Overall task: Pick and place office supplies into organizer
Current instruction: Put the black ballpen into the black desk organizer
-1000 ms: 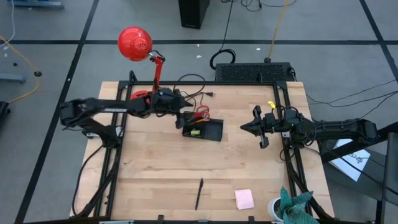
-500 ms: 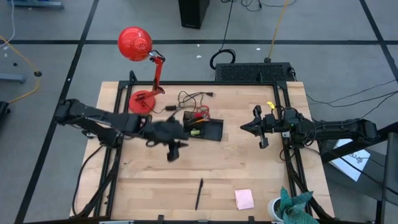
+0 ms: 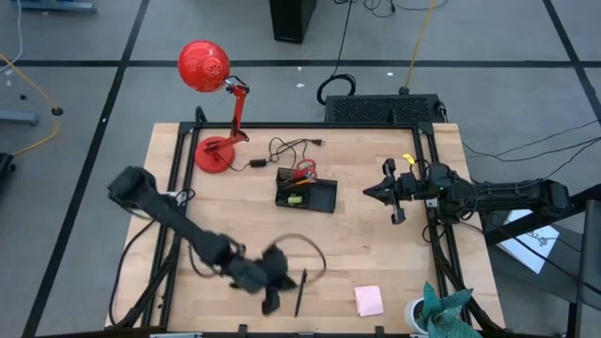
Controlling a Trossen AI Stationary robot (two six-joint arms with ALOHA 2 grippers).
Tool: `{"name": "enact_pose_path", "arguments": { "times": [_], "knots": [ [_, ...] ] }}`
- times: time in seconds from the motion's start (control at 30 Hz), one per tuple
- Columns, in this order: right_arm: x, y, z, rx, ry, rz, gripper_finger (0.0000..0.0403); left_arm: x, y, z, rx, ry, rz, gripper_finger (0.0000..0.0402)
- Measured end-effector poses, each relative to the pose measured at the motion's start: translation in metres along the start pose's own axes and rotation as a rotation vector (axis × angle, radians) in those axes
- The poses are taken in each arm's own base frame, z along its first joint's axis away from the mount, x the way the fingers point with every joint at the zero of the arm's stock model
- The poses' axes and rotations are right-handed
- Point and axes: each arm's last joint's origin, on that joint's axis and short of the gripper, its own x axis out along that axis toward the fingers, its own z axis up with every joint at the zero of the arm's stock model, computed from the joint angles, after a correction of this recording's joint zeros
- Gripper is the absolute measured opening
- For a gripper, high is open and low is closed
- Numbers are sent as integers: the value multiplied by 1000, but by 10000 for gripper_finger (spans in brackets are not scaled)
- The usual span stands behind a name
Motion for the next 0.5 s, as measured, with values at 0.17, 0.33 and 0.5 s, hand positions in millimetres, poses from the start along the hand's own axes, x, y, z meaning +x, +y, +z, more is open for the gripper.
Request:
{"name": "enact_pose_path", "arguments": {
  "times": [0.17, 0.33, 0.5],
  "knots": [
    [0, 0, 2, -2, -18, 1, 0, 44, -10, -16, -105, -47, -118, 8],
    [0, 0, 2, 9, -21, 1, 0, 67, 1, -16, -321, -32, 109, 8],
    [0, 0, 2, 17, -22, 2, 0, 84, -2, -3, -441, 140, 296, 4]
  ]
}}
